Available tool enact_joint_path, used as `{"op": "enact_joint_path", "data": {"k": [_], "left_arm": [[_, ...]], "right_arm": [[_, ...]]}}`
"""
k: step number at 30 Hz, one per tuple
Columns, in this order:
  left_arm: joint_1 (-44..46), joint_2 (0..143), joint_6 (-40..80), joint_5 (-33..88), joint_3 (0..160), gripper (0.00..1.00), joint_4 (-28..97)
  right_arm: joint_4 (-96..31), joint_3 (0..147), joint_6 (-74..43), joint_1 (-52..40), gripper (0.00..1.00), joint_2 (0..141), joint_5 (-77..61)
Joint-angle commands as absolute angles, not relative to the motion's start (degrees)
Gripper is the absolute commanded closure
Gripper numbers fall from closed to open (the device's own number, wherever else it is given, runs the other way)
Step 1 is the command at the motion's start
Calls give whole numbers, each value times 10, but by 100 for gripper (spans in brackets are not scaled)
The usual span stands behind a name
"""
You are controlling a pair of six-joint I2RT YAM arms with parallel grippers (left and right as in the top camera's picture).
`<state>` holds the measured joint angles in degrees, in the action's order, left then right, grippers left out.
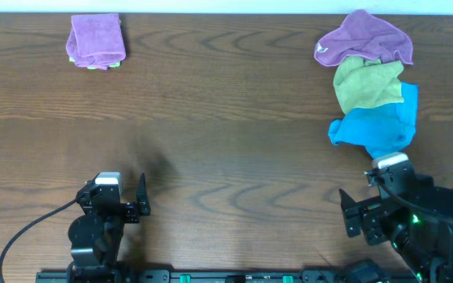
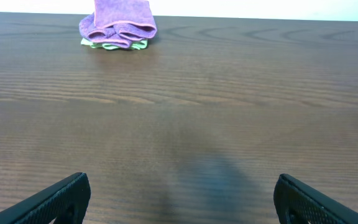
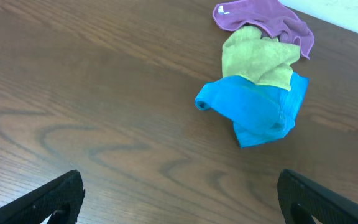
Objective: Fold the cloth
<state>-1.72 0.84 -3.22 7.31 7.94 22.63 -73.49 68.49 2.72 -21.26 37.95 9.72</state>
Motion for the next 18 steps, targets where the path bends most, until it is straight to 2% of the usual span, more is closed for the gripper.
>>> {"op": "enact_joint_path", "data": {"k": [1,18], "left_arm": [[-15,3,-30,73,66,5,225],[-15,3,-30,73,66,5,225]], "right_arm": [[-735,685,26,-214,1,377,101],[-735,685,26,-214,1,373,101]]}}
